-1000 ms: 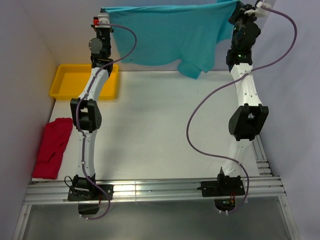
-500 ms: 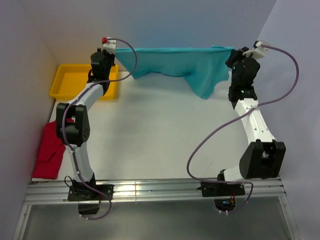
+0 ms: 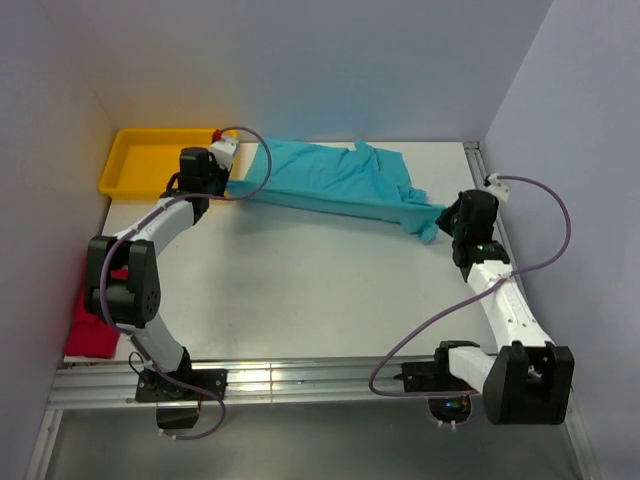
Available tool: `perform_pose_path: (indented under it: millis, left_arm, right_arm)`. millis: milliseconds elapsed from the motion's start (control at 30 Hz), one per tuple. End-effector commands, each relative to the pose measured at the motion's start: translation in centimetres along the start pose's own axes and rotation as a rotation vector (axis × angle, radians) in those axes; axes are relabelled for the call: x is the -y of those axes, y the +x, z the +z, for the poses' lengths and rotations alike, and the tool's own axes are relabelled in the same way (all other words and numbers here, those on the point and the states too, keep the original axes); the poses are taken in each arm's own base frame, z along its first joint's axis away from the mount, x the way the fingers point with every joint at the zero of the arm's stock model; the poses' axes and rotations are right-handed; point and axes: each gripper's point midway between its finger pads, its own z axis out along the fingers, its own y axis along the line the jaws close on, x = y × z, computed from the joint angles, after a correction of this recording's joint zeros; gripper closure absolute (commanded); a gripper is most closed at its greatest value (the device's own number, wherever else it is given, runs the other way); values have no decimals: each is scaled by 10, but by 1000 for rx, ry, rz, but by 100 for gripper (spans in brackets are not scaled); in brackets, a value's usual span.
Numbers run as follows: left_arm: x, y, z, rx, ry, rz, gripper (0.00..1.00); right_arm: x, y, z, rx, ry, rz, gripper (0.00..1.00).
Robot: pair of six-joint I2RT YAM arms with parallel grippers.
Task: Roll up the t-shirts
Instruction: Flatten the tshirt
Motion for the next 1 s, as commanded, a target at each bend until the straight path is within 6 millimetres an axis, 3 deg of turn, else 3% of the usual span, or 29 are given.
perform_pose_path:
  millis: [0, 33, 233, 367, 567, 967]
  left_arm:
    - [9, 39, -20, -147, 64, 39, 100]
    - [12, 49, -21, -179, 80, 57, 100]
    - [25, 115, -31, -398, 138, 108, 100]
    - [35, 145, -39, -481, 179, 137, 100]
    - [41, 169, -55, -556, 187, 195, 100]
    - [42, 206, -76, -655, 191, 256, 100]
  right_arm:
    - [20, 24, -13, -75, 59, 30, 100]
    - [28, 38, -15, -117, 84, 28, 100]
    - [64, 75, -22, -233, 224, -2, 100]
    - [70, 104, -25, -333, 237, 19, 100]
    - [81, 139, -37, -438, 268, 77, 100]
    - [85, 168, -67, -588, 305, 135, 100]
